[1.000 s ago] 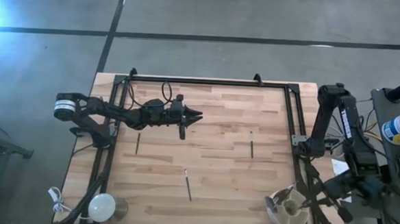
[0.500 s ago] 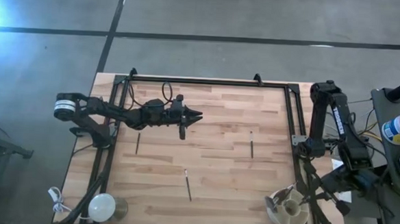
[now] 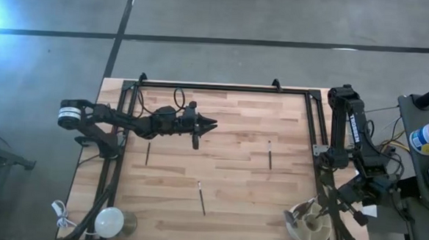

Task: Put items in baskets/containers
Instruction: Put the black blush brush into the white organizer, then put the black eyeshadow brush into the white organizer

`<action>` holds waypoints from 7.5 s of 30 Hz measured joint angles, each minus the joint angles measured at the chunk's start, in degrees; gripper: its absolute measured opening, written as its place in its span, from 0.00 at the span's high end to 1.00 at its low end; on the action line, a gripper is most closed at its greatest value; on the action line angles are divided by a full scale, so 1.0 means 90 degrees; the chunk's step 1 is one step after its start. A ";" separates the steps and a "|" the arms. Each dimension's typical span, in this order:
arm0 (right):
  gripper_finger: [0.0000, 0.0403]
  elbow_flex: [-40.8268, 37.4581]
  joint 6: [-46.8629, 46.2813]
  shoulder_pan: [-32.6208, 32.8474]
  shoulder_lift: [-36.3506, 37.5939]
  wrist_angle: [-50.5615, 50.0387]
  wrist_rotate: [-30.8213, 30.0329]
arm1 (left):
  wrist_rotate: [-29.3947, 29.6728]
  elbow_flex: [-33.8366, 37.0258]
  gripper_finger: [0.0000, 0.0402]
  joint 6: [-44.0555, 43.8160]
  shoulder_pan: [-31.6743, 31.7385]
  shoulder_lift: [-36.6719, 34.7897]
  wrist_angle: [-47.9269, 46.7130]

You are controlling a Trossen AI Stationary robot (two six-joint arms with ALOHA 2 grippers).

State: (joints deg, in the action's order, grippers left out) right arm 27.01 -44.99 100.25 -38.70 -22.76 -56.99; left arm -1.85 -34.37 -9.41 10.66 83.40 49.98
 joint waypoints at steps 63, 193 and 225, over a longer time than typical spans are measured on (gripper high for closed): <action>0.64 0.0116 -0.0605 -0.0083 -0.0410 0.0061 -0.0347 | -0.0002 -0.0012 0.82 0.0071 0.0015 0.0000 -0.0008; 0.98 0.1962 -0.0257 -0.5138 -0.0712 -0.1675 0.2717 | -0.1595 0.1086 1.00 -0.0323 -0.0118 0.0260 0.0670; 0.98 0.2034 -0.3409 -0.1387 -0.3023 -0.1207 -0.1525 | -0.1217 0.0709 1.00 -0.0082 -0.0568 0.0260 0.0284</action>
State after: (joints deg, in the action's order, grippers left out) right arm 45.32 -75.67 87.77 -65.90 -33.63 -70.72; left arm -12.80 -27.99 -10.15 5.54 85.73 52.53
